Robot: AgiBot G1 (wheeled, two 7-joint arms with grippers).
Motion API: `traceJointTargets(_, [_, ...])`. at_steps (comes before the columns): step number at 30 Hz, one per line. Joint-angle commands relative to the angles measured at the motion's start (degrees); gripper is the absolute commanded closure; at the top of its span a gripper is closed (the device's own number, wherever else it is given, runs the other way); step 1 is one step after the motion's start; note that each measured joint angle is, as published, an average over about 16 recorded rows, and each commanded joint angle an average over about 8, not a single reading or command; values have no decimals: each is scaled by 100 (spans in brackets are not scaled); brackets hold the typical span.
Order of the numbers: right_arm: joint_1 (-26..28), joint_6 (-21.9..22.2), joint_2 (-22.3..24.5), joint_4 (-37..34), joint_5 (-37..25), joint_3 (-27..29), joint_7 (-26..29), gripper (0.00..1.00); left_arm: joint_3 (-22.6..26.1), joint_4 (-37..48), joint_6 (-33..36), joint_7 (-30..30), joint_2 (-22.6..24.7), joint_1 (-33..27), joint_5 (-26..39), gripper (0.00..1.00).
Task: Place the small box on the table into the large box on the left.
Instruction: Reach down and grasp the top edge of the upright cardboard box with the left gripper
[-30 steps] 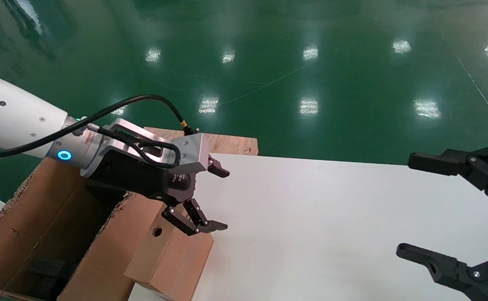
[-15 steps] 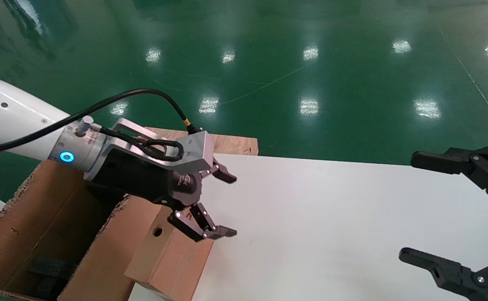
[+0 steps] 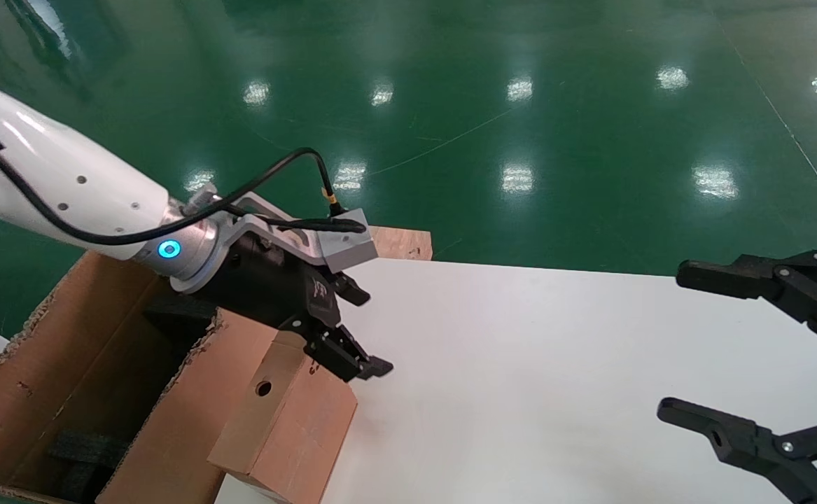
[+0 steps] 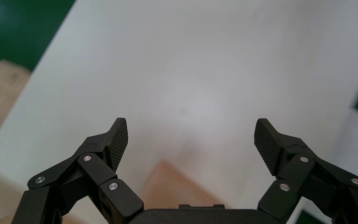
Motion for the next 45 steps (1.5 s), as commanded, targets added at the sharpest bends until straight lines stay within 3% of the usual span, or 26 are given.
traceJointTargets(1, [0, 0, 0, 0, 0, 0, 0, 56, 126, -110, -30, -389, 78, -118, 362, 0])
traceJointTargets(7, [-1, 1, 1, -1, 1, -1, -1, 55, 242, -128, -38, -794, 206, -224, 599, 0])
traceJointTargets(16, [-1, 2, 1, -2, 2, -1, -2, 55, 294, -17, -41, -851, 278, -229, 672, 0])
traceJointTargets(29, [1, 2, 1, -4, 3, -4, -3, 58, 791, -106, 102, -1649, 714, -679, 1500, 0])
traceJointTargets(45, [2, 3, 2, -4, 5, -7, -5, 62, 1967, -48, 270, -2446, 620, -1454, 1052, 0])
